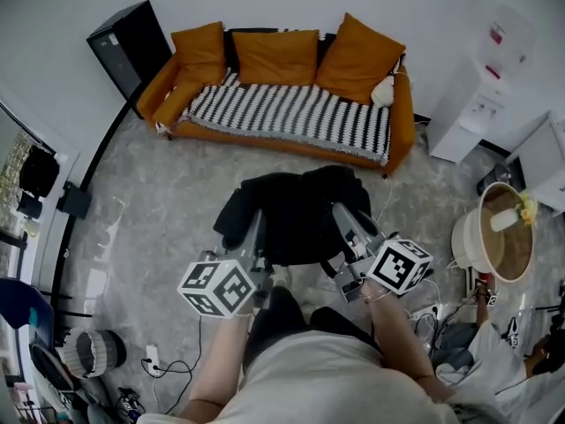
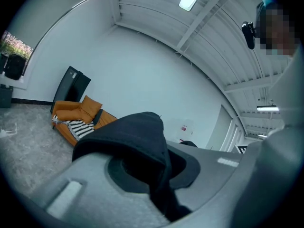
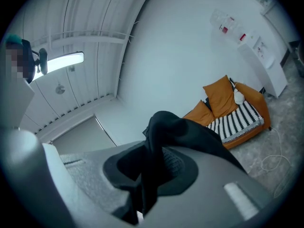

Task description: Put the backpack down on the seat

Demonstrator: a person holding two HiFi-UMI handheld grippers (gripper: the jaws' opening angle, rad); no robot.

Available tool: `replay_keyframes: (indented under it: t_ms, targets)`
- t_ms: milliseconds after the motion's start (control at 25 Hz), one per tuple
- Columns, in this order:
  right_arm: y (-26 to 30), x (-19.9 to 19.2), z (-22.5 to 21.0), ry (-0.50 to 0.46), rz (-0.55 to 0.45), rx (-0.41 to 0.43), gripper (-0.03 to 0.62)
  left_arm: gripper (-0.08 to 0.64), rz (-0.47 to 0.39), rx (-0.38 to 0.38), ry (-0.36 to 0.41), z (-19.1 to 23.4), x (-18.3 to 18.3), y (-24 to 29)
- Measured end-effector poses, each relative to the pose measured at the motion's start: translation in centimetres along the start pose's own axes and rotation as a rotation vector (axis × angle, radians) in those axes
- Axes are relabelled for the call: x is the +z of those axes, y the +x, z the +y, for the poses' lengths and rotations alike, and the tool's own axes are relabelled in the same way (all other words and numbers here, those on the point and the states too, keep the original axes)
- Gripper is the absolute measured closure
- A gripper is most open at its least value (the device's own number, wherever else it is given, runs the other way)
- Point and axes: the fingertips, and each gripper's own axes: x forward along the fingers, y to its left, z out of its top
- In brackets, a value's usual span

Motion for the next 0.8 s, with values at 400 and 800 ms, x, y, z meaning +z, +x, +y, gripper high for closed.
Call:
replay_keyframes:
  t_ms: [400,800]
  targets:
    - [10.4,3.8,-4.0,0.013,-0.041,-0.071,0.531,0.515,0.042,-0.06,-0.014,6.6,3.9,10.4]
    - [22.2,7.3,-4.7,-0.02,-0.088,-0.076,0.531,0.515,0.049,-0.104,-0.012,13.9,10.2,18.3]
